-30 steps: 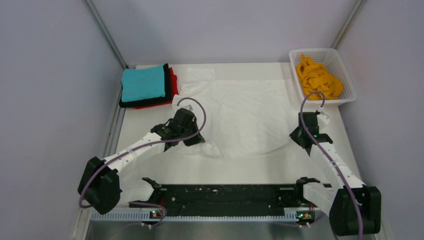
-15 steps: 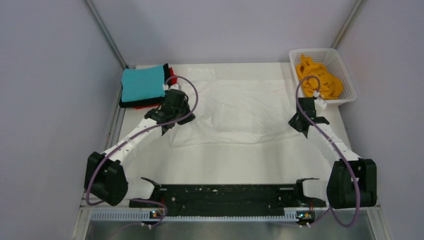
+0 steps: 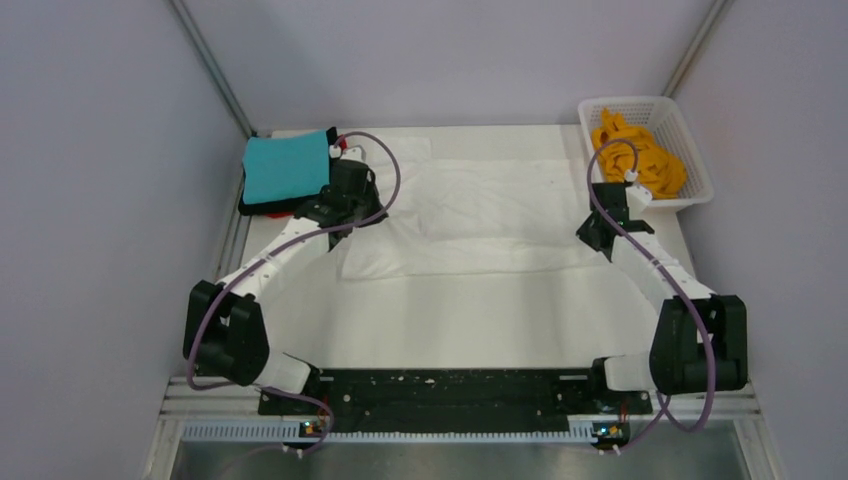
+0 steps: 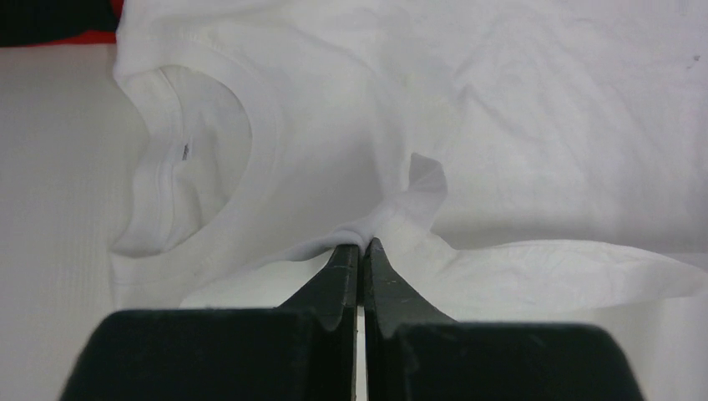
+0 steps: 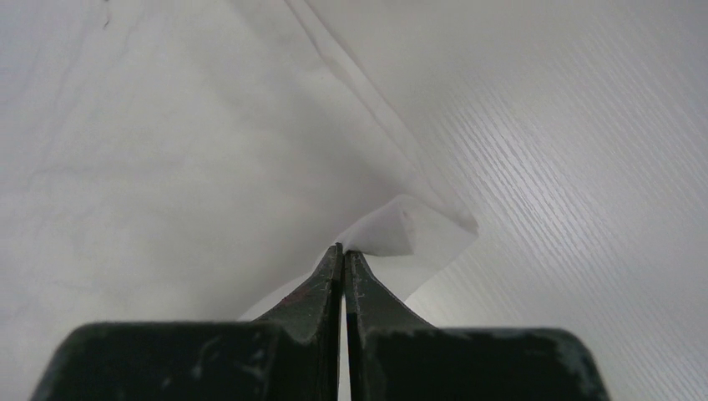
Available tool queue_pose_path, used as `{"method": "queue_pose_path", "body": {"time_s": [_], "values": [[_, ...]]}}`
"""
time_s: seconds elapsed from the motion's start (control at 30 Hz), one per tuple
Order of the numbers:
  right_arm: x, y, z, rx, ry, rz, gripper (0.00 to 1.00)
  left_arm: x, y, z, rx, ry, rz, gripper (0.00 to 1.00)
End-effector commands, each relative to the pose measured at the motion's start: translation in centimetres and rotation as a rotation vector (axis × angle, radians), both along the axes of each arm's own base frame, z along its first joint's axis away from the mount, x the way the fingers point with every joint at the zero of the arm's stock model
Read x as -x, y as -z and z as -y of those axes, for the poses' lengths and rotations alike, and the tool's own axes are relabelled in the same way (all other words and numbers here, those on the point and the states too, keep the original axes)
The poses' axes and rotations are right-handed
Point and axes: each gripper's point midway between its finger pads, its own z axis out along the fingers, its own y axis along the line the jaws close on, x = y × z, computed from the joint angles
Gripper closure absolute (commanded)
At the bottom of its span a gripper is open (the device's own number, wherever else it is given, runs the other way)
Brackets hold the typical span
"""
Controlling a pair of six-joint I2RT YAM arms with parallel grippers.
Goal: Fold and stack the t-shirts
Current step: Fold the flattened tshirt in 1/3 of the way
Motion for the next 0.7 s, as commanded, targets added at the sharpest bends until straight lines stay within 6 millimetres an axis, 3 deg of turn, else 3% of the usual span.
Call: {"method": "queue_pose_path", "body": {"time_s": [0.0, 0.3, 0.33, 0.4, 0.47, 0.53, 0.67], "values": [[-2.7, -2.2, 1.0, 0.030, 0.029, 0.085, 1.00, -3.2, -2.7, -0.4, -0.016, 0.006, 0.120, 1.00], [-5.9, -2.4, 1.0, 0.044, 0.018, 0.145, 0.98, -7.3, -0.6, -1.8, -0.080, -0.028, 0.086, 1.00], [-6.2, -2.5, 1.0, 0.049, 0.015, 0.146, 0.97, -7.8, -0.3, -2.1, -0.085, -0.042, 0.079, 0.97], [-6.9, -2.6, 0.7, 0.050, -0.006, 0.135, 0.90, -8.5, 0.5, -2.7, -0.091, -0.064, 0.039, 0.72], [-6.9, -3.1, 0.5, 0.043, -0.022, 0.125, 0.57, -9.1, 0.5, -2.7, -0.083, -0.060, 0.017, 0.40], [-6.8, -3.6, 0.3, 0.040, -0.038, 0.132, 0.43, -9.4, 0.2, -2.4, -0.073, -0.054, 0.004, 0.09], [-5.4, -4.1, -1.0, 0.016, -0.102, 0.139, 0.32, -8.7, -0.7, -1.5, -0.027, -0.025, -0.022, 0.01]]}}
